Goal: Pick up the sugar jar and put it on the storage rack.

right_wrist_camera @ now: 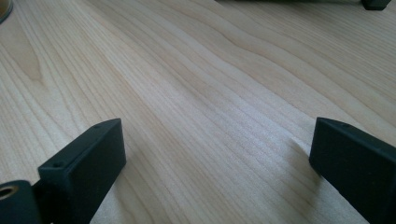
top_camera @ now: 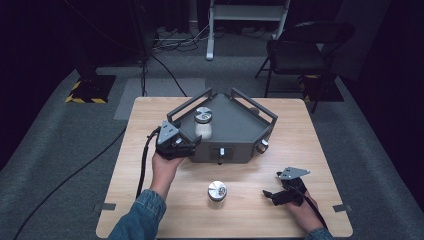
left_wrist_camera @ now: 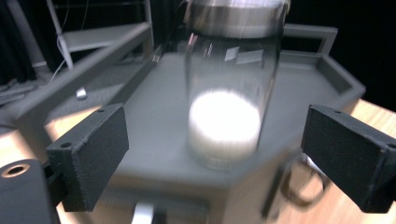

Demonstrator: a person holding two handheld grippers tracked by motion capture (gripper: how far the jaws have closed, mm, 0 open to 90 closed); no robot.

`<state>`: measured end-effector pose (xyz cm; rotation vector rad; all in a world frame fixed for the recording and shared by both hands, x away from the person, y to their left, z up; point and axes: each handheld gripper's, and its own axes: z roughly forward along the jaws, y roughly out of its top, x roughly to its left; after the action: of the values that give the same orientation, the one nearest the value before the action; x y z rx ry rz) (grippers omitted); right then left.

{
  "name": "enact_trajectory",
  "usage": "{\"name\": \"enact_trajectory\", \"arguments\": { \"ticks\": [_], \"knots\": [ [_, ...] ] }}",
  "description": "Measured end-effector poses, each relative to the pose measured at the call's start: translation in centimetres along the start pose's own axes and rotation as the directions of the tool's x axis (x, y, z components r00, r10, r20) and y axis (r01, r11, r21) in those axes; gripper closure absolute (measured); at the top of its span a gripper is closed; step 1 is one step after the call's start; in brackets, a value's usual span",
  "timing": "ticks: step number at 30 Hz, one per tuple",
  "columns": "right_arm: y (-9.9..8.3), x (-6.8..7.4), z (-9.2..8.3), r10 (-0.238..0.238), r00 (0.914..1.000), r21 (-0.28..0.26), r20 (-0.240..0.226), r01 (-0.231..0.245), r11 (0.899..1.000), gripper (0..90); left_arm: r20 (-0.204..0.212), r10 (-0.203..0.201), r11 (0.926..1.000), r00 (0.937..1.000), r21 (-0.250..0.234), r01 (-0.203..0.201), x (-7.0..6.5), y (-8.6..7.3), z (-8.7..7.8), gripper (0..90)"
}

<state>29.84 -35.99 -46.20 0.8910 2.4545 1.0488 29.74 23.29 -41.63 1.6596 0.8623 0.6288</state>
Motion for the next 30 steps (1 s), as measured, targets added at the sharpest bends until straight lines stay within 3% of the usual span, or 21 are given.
{"name": "enact_trajectory", "arguments": {
  "ticks": [6, 10, 13, 17, 21, 24, 28, 30],
  "knots": [
    [0.0, 0.0, 0.0, 0.001, 1.0000, 0.000, 0.000, -0.001, 1.000, 3.5, -0.015, 0.017, 0.9964, 0.9997, 0.083, -0.016, -0.4, -3.0, -1.8, 7.4],
    [0.0, 0.0, 0.0, 0.001, 1.0000, 0.000, 0.000, -0.001, 1.000, 3.5, -0.027, 0.033, 0.9893, 0.9991, 0.143, -0.029, -1.0, -4.9, -2.2, 7.4],
    [0.0, 0.0, 0.0, 0.001, 1.0000, 0.000, 0.001, -0.001, 1.000, 3.5, -0.034, 0.075, 0.9815, 0.9966, 0.179, -0.068, -1.5, -6.1, -2.3, 7.6],
    [0.0, 0.0, 0.0, 0.000, 1.0000, 0.000, 0.001, 0.000, 1.000, 3.5, -0.032, 0.129, 0.9583, 0.9911, 0.261, -0.116, -1.8, -6.2, -2.0, 7.6],
    [0.0, 0.0, 0.0, 0.000, 1.0000, 0.000, 0.001, 0.000, 1.000, 3.4, -0.014, 0.113, 0.9389, 0.9935, 0.329, -0.102, -1.4, -6.1, -1.5, 6.8],
    [0.0, 0.0, 0.0, -0.001, 1.0000, 0.001, 0.002, 0.001, 1.000, 3.4, -0.010, 0.144, 0.9127, 0.9896, 0.388, -0.129, -1.9, -5.8, -0.9, 6.8],
    [0.0, 0.1, 0.0, 0.000, 1.0000, 0.001, 0.002, 0.000, 1.000, 3.4, 0.002, 0.120, 0.9024, 0.9927, 0.417, -0.110, -1.7, -5.7, -0.8, 7.4],
    [0.0, 0.1, 0.0, 0.000, 1.0000, 0.001, 0.002, 0.000, 1.000, 3.3, 0.001, 0.115, 0.8905, 0.9934, 0.443, -0.104, -1.6, -5.6, -0.5, 7.4]
  ]
}}
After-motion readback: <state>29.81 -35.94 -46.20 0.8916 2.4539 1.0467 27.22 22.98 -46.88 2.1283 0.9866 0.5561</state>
